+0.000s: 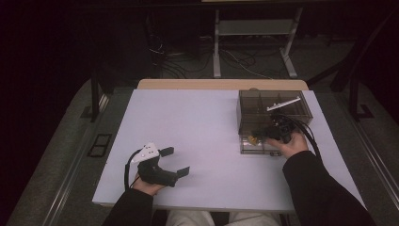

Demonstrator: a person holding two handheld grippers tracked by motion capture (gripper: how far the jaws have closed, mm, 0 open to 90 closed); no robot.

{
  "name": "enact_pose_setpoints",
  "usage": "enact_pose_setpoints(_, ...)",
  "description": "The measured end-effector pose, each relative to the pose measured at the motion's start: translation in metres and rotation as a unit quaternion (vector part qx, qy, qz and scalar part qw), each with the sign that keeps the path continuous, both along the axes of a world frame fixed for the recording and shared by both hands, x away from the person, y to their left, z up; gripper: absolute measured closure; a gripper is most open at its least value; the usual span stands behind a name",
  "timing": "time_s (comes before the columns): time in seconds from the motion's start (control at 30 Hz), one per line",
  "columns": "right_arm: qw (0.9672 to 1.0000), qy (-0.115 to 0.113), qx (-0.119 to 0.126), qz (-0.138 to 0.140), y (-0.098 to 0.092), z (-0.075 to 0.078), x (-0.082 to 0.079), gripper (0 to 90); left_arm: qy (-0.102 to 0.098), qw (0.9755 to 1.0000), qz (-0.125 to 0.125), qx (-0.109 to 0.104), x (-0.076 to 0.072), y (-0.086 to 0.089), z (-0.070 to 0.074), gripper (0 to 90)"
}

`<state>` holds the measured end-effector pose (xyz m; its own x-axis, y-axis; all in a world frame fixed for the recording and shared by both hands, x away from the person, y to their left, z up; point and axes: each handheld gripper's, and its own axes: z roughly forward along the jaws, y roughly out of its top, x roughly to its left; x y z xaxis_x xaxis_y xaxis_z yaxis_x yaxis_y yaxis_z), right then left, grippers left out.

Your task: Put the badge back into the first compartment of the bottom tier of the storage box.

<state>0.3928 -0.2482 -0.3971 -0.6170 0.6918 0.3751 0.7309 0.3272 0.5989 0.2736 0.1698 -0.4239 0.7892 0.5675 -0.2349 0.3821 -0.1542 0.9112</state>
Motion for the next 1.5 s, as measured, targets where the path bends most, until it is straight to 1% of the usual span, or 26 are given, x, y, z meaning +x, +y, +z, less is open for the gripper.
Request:
enact_pose_setpoints(0.43,0.9999,0.013,-0.002,0.003,0.007,-0.014,0.001,88.2,0.0,1.0,0.0,0.0,0.0,0.0,0.0,0.0)
enact_pose_setpoints(1.0,0.9997,0.022,-0.003,0.004,0.014,-0.023,0.003,88.1,0.0,1.0,0.0,-0.001,0.0,0.0,0.0,0.0)
enact_pose_setpoints(1.2,0.9996,0.029,0.001,0.003,0.015,-0.029,0.004,88.0,-0.001,1.0,0.0,-0.001,0.0,0.0,0.0,0.0)
enact_pose_setpoints(1.37,0.9997,0.021,-0.007,-0.007,0.015,-0.03,0.003,87.1,-0.001,1.0,0.0,0.0,0.0,0.0,0.0,0.0)
enact_pose_setpoints(1.43,0.9997,0.018,-0.015,-0.01,0.015,-0.03,0.003,86.6,-0.001,1.0,0.0,0.0,0.0,0.0,0.0,0.0)
enact_pose_setpoints(1.5,0.9995,0.016,-0.024,-0.008,0.016,-0.031,0.003,84.0,0.0,1.0,0.0,0.0,0.0,0.0,0.0,0.0)
